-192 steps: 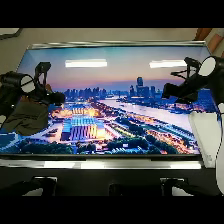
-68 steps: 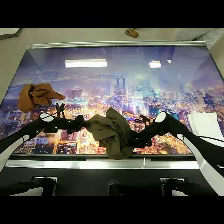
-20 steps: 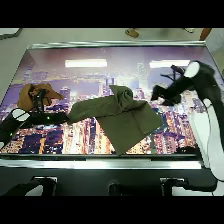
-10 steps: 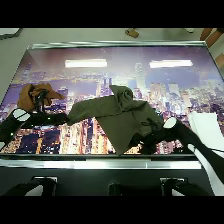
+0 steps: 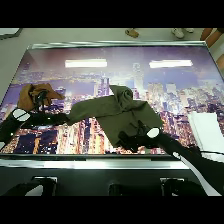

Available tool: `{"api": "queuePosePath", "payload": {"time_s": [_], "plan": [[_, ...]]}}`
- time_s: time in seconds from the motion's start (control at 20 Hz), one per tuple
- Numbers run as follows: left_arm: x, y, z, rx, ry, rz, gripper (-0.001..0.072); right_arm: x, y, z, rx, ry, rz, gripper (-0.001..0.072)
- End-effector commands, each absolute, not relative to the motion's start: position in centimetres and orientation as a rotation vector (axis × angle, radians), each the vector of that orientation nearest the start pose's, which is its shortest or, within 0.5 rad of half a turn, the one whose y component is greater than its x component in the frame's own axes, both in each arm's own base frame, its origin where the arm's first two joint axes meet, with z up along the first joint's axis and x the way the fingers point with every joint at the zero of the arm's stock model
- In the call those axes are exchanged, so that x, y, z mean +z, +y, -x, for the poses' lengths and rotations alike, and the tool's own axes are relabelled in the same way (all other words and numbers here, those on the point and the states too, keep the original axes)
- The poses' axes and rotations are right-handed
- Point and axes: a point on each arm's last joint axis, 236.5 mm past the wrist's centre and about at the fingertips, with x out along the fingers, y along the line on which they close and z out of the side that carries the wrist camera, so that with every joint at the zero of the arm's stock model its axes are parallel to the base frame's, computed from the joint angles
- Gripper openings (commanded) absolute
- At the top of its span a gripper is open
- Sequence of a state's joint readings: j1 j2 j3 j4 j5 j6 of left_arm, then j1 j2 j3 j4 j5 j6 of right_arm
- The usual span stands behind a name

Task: Fold the shirts.

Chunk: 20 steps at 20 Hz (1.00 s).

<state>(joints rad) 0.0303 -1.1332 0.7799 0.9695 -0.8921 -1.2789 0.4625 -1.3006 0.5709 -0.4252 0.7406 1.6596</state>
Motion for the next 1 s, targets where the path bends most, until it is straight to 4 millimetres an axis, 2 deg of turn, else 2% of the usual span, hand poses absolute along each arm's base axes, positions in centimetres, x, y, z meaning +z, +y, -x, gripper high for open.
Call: {"api": "queuePosePath", "payload": {"time_s": [0.0, 0.05, 0.1, 0.15, 0.2, 0.25, 0.3, 0.35, 0.4, 0.45, 0.5, 0.55, 0.6, 0.65, 0.75, 0.85, 0.95], "plan": [[-2.3, -9.5, -34.7, -0.320, 1.154, 0.379, 0.0030, -7.3, 28.8, -24.5, 0.374, 1.520, -0.911, 0.0046], [-1.6, -9.6, -34.7, -0.332, 1.149, 0.375, 0.0030, -5.9, 28.2, -25.1, 0.442, 1.486, -0.783, 0.0046], [0.0, -9.7, -35.3, -0.344, 1.115, 0.364, 0.0029, -4.0, 26.6, -26.5, 0.488, 1.422, -0.622, 0.0046], [2.9, -9.6, -36.5, -0.353, 1.036, 0.345, 0.0029, -1.5, 24.3, -28.5, 0.485, 1.340, -0.472, 0.0046], [6.8, -9.4, -37.9, -0.356, 0.925, 0.322, 0.0029, 2.5, 20.5, -31.8, 0.415, 1.205, -0.340, 0.0046], [12.4, -9.1, -39.3, -0.356, 0.774, 0.295, 0.0029, 7.9, 16.4, -35.2, 0.321, 1.030, -0.250, 0.0046], [18.4, -8.8, -40.0, -0.356, 0.621, 0.272, 0.0029, 15.1, 12.3, -37.8, 0.237, 0.818, -0.179, 0.0046], [25.7, -8.5, -39.7, -0.356, 0.445, 0.254, 0.0029, 24.2, 8.5, -38.8, 0.162, 0.574, -0.142, 0.0046], [32.6, -8.3, -38.5, -0.355, 0.281, 0.247, 0.0029, 33.4, 5.4, -37.8, 0.106, 0.330, -0.115, 0.0046], [39.9, -8.0, -36.1, -0.358, 0.108, 0.242, 0.0029, 41.0, 3.0, -35.4, 0.063, 0.120, -0.055, 0.0046], [45.7, -7.9, -33.3, -0.363, -0.035, 0.242, 0.0030, 47.0, 1.2, -32.2, 0.017, -0.048, -0.008, 0.0046], [51.0, -7.8, -29.9, -0.374, -0.168, 0.245, 0.0030, 51.6, 0.1, -28.7, -0.012, -0.176, -0.012, 0.0046], [54.8, -7.9, -26.7, -0.392, -0.270, 0.253, 0.0029, 54.3, -0.5, -25.7, -0.023, -0.248, -0.031, 0.0046], [58.0, -8.3, -23.3, -0.426, -0.364, 0.261, 0.0029, 55.5, -0.4, -23.8, -0.013, -0.278, -0.059, 0.0046], [61.8, -8.4, -18.8, -0.458, -0.489, 0.264, 0.0030, 55.3, -0.3, -21.9, 0.001, -0.258, -0.081, 0.0046], [63.5, -8.0, -17.1, -0.449, -0.558, 0.259, 0.0029, 53.4, -0.4, -22.0, -0.008, -0.173, -0.082, 0.0046], [63.6, -7.2, -18.0, -0.404, -0.571, 0.232, 0.0029, 51.3, -0.5, -22.9, -0.013, -0.083, -0.118, 0.0047]]}}
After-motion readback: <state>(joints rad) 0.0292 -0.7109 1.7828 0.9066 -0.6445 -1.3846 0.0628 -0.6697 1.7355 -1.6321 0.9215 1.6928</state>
